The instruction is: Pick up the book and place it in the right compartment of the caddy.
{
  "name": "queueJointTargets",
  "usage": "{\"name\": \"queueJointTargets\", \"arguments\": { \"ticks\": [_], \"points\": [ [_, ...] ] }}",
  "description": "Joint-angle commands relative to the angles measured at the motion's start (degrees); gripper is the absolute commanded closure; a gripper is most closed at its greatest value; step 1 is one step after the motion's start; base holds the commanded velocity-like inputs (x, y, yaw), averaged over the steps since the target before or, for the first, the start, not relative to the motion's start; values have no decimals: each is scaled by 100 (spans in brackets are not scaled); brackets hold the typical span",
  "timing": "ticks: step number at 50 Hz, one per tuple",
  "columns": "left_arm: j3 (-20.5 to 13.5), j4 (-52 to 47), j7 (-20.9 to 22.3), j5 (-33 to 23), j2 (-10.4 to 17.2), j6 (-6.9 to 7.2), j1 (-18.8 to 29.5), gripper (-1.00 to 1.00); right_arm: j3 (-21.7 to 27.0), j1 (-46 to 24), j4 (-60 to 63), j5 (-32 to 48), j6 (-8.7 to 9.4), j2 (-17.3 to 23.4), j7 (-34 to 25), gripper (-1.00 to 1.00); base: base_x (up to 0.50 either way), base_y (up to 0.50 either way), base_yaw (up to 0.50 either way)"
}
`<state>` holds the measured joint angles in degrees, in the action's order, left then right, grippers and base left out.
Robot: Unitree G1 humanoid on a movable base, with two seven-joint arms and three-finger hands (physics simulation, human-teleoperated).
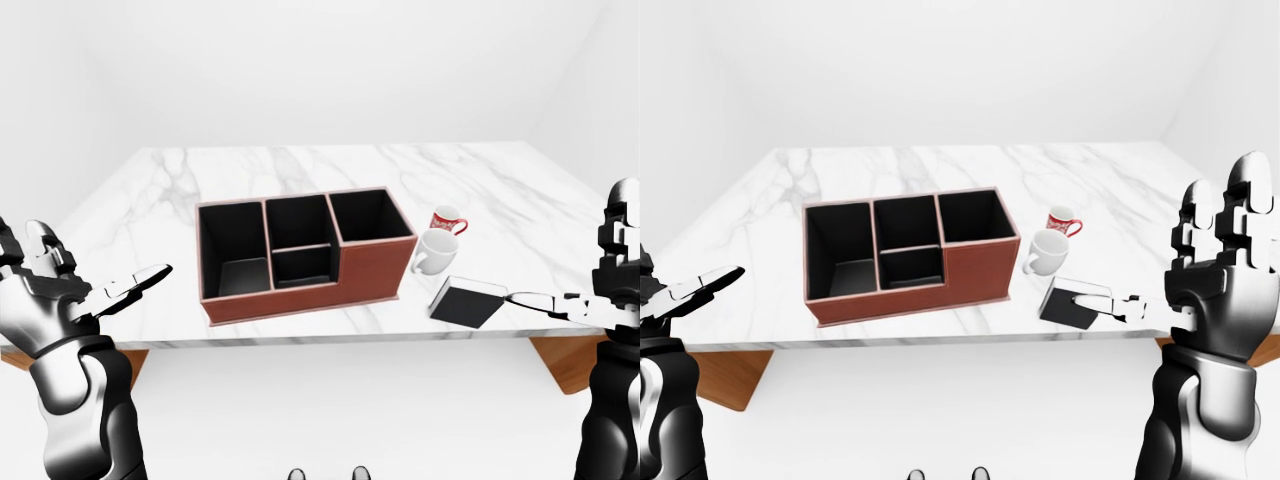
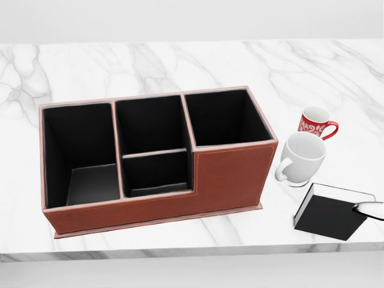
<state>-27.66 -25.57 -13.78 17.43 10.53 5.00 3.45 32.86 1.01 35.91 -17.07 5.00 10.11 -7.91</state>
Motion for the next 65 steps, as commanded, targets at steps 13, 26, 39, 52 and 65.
{"name": "queueJointTargets", "arguments": {
  "ticks": [13, 26, 39, 52, 65],
  "points": [
    [4, 114, 15, 8, 10, 0, 11, -100, 32, 13, -66, -97, 0, 13, -13, -100, 30, 0, 0],
    [-20, 77, -5, 32, 27, 0, 6, -100, 10, 59, -74, 70, 0, 26, -65, -100, 30, 0, 0],
    [-46, 79, -6, 41, 37, 0, 9, -100, 255, 175, 132, 635, 0, 68, -537, -100, 0, 0, 0],
    [-45, 91, -4, 39, 35, 0, 0, -100, 474, 340, 125, 1683, 0, 144, -1211, -100, 0, 0, 0],
    [-32, 130, 5, 23, 26, 0, -3, -100, 288, 677, -345, 3660, 0, -79, -1923, -100, 0, 0, 0]
  ]
}}
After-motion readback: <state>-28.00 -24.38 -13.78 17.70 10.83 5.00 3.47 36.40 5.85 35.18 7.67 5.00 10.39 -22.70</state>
